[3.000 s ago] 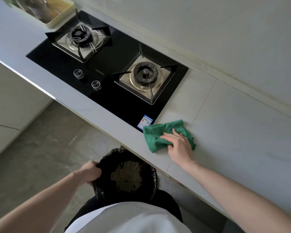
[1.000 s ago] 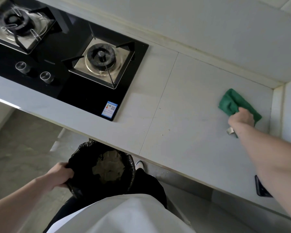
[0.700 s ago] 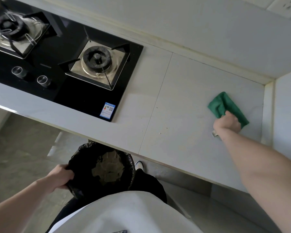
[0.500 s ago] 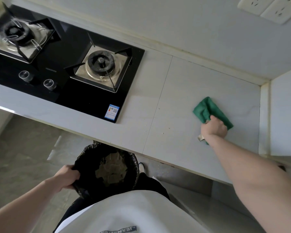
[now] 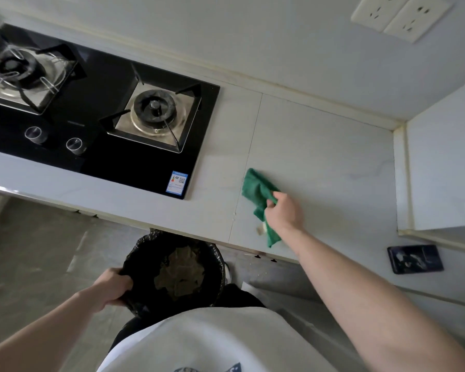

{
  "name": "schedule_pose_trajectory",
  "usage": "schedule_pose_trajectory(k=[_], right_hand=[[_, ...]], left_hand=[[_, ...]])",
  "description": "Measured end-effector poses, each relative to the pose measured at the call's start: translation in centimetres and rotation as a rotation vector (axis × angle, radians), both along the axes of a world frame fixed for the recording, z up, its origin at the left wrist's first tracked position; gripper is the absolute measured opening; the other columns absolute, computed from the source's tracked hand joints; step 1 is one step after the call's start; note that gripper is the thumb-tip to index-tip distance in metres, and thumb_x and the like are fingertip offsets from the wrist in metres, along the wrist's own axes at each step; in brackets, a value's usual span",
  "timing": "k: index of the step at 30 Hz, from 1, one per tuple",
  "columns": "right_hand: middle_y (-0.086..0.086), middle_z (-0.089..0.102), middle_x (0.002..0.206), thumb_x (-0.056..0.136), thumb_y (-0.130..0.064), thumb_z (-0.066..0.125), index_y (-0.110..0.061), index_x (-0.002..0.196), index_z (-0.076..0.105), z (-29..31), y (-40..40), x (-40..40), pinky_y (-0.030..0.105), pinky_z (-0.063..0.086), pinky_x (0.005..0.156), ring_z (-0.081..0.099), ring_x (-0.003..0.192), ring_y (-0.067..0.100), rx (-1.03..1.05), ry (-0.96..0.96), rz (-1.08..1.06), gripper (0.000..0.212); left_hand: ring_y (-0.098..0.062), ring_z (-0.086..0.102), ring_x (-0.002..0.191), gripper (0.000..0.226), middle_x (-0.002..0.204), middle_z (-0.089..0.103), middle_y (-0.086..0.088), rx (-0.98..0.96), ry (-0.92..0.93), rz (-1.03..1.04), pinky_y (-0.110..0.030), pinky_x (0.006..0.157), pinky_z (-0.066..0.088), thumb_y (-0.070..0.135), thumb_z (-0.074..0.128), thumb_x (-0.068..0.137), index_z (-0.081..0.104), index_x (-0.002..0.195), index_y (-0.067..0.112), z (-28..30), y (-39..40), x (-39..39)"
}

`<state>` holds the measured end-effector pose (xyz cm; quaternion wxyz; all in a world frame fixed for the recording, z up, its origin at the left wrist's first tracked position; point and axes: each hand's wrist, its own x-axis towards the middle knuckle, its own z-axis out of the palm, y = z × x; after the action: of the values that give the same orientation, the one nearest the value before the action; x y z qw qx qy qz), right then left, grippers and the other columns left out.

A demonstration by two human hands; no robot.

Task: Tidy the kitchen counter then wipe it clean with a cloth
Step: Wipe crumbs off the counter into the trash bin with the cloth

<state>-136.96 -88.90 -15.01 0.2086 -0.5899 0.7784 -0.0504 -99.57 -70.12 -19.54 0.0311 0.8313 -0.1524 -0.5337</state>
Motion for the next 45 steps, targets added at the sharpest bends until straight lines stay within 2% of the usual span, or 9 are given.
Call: schedule_pose_trajectory(k=[5,11,14,16,19,22,33,40,45], right_hand=[[0.017,0.073,0.108,0.094,-0.025,0.058,-0.015,0.112,0.071,1.4,-5.5,-6.9,0.036,0.048,0.077,0.065,0.1,0.041,-0.17,0.076,-0.186,0.025],[0.025,0.067,0.118,0.097,-0.018,0.055,-0.006,0.114,0.068,0.7,-10.9,-12.4,0.041,0.048,0.088,0.06,0.111,0.045,-0.084,0.137,-0.248,0.024],[0.023,0.068,0.117,0.099,-0.02,0.055,-0.005,0.109,0.069,-1.5,-11.6,-11.1,0.038,0.047,0.09,0.06,0.113,0.043,0.004,0.092,-0.199,0.023],[0.018,0.069,0.119,0.099,-0.023,0.054,-0.01,0.114,0.07,-2.7,-11.9,-9.3,0.037,0.048,0.092,0.06,0.115,0.04,0.006,0.081,-0.18,0.025],[0.012,0.065,0.132,0.098,-0.027,0.054,-0.019,0.13,0.066,-3.5,-13.0,-6.3,0.038,0.046,0.099,0.057,0.123,0.037,-0.006,0.08,-0.081,0.035],[0.007,0.057,0.145,0.097,-0.026,0.055,-0.026,0.134,0.064,-4.2,-13.1,-3.3,0.039,0.046,0.104,0.053,0.129,0.037,0.004,0.092,0.044,0.039],[-0.005,0.043,0.157,0.098,-0.018,0.057,-0.035,0.14,0.058,-3.1,-1.8,6.1,0.042,0.05,0.106,0.041,0.144,0.031,0.022,0.05,0.397,0.046],[-0.007,0.055,0.147,0.093,-0.005,0.058,-0.036,0.134,0.064,-2.4,7.5,12.9,0.037,0.056,0.096,0.064,0.122,0.024,0.002,0.031,0.502,0.052],[-0.006,0.071,0.126,0.091,-0.001,0.058,-0.035,0.134,0.063,-2.2,12.4,16.1,0.035,0.057,0.086,0.069,0.107,0.021,0.073,-0.034,0.618,0.055]], left_hand=[[-0.03,0.071,0.052,0.026,0.066,0.07,-0.015,-0.007,-0.003,-0.009,-0.034,0.044,0.057,-0.012,0.05,0.079,0.071,0.081,0.004,0.3,0.0,-0.2],[-0.03,0.071,0.054,0.028,0.069,0.069,-0.014,-0.009,-0.003,0.006,-0.034,0.045,0.058,-0.01,0.049,0.079,0.069,0.078,0.01,0.4,0.1,-0.6],[-0.031,0.072,0.058,0.03,0.074,0.071,-0.015,0.002,0.007,0.019,-0.034,0.045,0.058,-0.009,0.048,0.08,0.07,0.081,0.011,0.5,0.3,-0.8],[-0.029,0.071,0.056,0.029,0.073,0.07,-0.014,0.004,0.0,0.026,-0.032,0.043,0.057,-0.01,0.048,0.08,0.069,0.081,0.01,0.5,0.5,-1.1],[-0.026,0.07,0.055,0.03,0.071,0.068,-0.012,-0.003,-0.006,0.028,-0.029,0.041,0.055,-0.009,0.046,0.081,0.069,0.082,0.01,0.4,0.5,-1.4],[-0.025,0.071,0.057,0.031,0.073,0.069,-0.012,-0.002,0.01,0.03,-0.031,0.044,0.057,-0.009,0.046,0.08,0.071,0.086,0.008,0.1,0.7,-1.2],[-0.033,0.076,0.064,0.038,0.073,0.075,-0.014,-0.02,0.102,0.049,-0.047,0.056,0.063,-0.013,0.045,0.077,0.074,0.09,0.007,0.0,1.5,-0.2],[-0.033,0.076,0.066,0.035,0.073,0.076,-0.014,-0.041,0.15,-0.017,-0.048,0.059,0.064,-0.011,0.046,0.08,0.073,0.095,0.003,0.6,1.2,0.8],[-0.029,0.074,0.057,0.029,0.073,0.073,-0.015,-0.042,0.139,-0.07,-0.038,0.05,0.061,-0.009,0.046,0.084,0.071,0.096,0.001,1.1,0.8,1.2]])
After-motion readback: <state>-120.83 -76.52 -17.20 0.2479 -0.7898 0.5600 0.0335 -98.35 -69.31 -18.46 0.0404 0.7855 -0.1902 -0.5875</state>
